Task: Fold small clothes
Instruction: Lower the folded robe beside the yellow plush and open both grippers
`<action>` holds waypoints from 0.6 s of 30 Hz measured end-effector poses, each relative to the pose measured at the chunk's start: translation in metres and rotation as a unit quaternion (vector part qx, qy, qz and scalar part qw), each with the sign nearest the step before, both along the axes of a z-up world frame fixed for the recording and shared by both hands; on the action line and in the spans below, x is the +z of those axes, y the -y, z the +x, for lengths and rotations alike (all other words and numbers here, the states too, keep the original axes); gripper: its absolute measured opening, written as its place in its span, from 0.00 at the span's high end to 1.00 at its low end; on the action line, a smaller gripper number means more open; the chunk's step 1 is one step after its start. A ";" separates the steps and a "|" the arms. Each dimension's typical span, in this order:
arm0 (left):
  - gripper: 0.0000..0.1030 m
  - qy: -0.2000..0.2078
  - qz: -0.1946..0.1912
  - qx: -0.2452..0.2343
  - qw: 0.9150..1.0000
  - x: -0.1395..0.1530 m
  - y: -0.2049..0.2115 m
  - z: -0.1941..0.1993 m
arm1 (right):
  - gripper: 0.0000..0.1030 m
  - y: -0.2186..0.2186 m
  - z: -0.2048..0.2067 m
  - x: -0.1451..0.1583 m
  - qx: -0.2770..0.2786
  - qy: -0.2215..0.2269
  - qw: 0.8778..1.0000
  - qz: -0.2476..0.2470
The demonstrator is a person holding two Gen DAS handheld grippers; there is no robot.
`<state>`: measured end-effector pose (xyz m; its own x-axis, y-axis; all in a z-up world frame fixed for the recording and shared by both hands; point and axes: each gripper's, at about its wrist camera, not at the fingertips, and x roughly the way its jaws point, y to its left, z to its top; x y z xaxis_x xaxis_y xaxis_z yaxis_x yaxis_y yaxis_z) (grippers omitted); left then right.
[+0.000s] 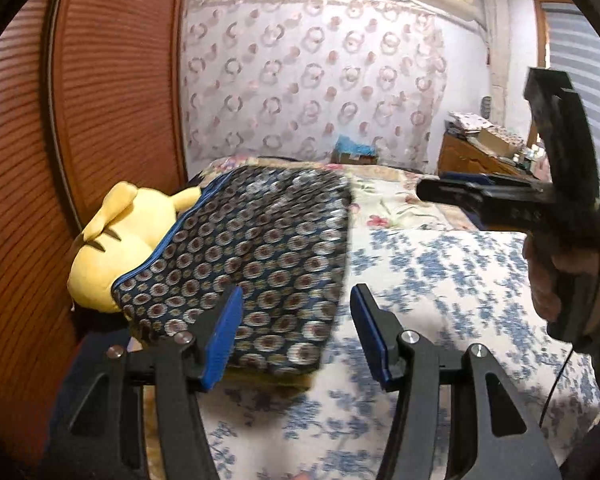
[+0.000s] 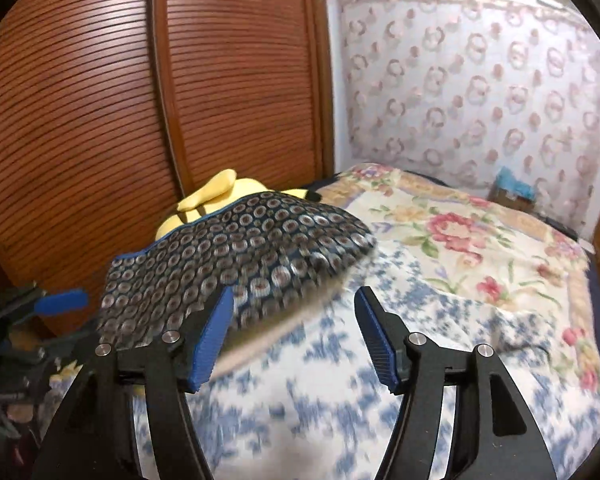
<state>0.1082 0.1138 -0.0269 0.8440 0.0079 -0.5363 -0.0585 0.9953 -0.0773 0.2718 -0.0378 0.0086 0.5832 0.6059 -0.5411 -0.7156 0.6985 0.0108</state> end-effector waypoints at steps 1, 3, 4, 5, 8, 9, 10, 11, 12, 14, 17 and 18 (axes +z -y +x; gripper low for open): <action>0.46 0.003 0.001 -0.004 1.000 0.003 0.004 -0.001 | 0.36 0.009 -0.009 0.003 -0.007 0.005 1.000 0.000; 0.46 0.008 0.008 -0.006 1.000 0.009 0.017 -0.006 | 0.33 0.025 -0.026 0.008 -0.018 0.013 1.000 0.003; 0.46 0.012 0.012 -0.008 1.000 0.013 0.024 -0.009 | 0.32 0.034 -0.035 0.010 -0.025 0.016 1.000 0.006; 0.46 0.017 0.012 -0.012 1.000 0.015 0.029 -0.012 | 0.31 0.042 -0.043 0.012 -0.031 0.019 0.999 0.009; 0.46 0.029 0.012 -0.026 0.999 0.021 0.046 -0.020 | 0.26 0.070 -0.068 0.018 -0.054 0.028 0.998 0.015; 0.46 0.032 0.014 -0.029 0.999 0.023 0.051 -0.022 | 0.24 0.078 -0.074 0.019 -0.062 0.031 0.997 0.017; 0.46 0.035 0.018 -0.032 0.999 0.025 0.057 -0.024 | 0.22 0.088 -0.082 0.021 -0.074 0.034 0.997 0.019; 0.46 0.040 0.020 -0.035 0.998 0.027 0.063 -0.026 | 0.20 0.095 -0.088 0.022 -0.084 0.038 0.996 0.021; 0.46 0.043 0.022 -0.037 0.998 0.029 0.068 -0.028 | 0.19 0.106 -0.098 0.024 -0.096 0.044 0.994 0.023; 0.46 0.048 0.026 -0.040 0.998 0.033 0.079 -0.033 | 0.17 0.122 -0.111 0.025 -0.119 0.055 0.991 0.023; 0.46 0.052 0.034 -0.038 0.997 0.039 0.093 -0.038 | 0.16 0.145 -0.129 0.027 -0.148 0.061 0.987 0.027; 0.46 0.053 0.034 -0.041 0.997 0.040 0.097 -0.039 | 0.16 0.152 -0.135 0.028 -0.158 0.062 0.985 0.028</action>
